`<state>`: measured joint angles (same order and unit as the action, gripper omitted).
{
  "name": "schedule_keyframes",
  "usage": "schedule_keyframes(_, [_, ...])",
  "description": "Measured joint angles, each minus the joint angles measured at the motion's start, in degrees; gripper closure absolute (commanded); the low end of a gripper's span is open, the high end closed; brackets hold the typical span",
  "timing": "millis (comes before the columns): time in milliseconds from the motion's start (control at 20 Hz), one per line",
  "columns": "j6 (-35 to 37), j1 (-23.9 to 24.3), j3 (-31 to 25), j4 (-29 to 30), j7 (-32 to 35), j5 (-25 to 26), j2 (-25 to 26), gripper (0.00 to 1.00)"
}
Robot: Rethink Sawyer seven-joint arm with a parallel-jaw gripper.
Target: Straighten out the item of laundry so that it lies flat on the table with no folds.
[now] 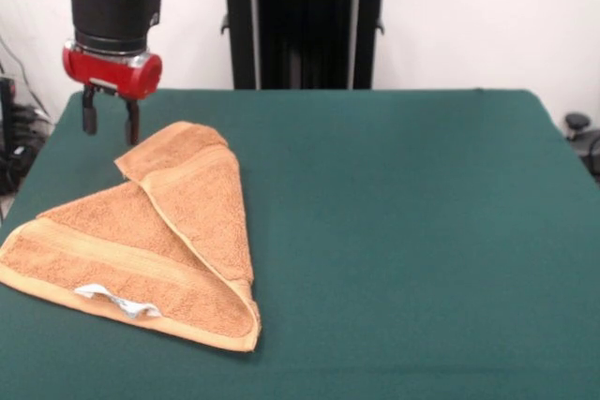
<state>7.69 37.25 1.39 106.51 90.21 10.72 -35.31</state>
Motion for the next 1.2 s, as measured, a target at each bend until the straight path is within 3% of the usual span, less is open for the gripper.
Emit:
schedule_keyframes(500, [-4.6, -0.2, -0.6, 1.4, 0.0, 0.7, 1.4, 0.0])
schedule_keyframes(1200, [-12.9, -0.1, -0.9, 0.9, 0.0, 0.9, 9.3, 0.0])
